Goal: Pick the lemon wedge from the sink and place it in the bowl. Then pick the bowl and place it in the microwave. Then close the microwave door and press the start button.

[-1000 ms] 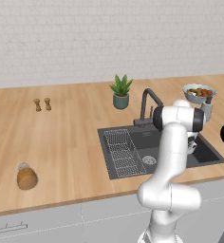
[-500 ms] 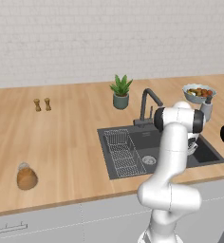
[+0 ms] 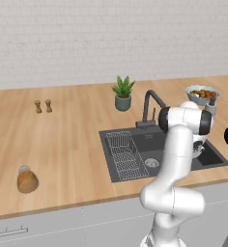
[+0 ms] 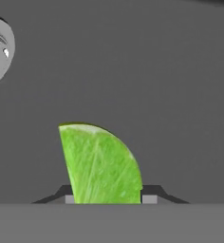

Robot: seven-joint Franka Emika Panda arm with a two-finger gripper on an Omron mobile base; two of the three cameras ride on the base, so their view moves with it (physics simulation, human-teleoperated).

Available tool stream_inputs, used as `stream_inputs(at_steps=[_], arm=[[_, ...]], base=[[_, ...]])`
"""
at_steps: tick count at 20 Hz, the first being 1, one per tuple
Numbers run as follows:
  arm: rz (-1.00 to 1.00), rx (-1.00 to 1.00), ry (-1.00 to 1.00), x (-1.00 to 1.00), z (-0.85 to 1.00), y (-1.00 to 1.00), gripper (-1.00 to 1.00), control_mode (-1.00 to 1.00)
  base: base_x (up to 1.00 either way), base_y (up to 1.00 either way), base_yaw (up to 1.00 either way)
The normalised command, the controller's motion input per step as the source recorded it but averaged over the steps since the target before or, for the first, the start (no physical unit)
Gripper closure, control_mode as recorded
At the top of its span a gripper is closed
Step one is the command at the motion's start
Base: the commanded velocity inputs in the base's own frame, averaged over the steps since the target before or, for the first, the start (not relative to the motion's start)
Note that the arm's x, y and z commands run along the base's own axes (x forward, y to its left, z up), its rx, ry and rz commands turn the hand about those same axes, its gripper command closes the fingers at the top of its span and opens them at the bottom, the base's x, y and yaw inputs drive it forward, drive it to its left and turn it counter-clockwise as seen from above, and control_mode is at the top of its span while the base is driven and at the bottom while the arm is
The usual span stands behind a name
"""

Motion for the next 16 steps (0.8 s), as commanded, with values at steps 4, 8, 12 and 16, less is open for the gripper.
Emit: stream_inputs(at_steps=[4,8,12,16], arm=[[0.01,-0.03,-0.08,-0.71,0.91,-0.09,1.00,-1.00],[0.00,-0.11,-0.07,-0.53,1.00,-0.09,1.00,-1.00],[0.00,-0.13,-0.04,-0.22,1.00,0.00,1.00,-1.00],[0.00,-0.06,-0.01,-0.26,1.00,-0.02,1.00,-1.00]], base=[[0.00,0.00,0.00],[0.00,0.00,0.00],[0.00,0.00,0.00],[0.00,0.00,0.00]])
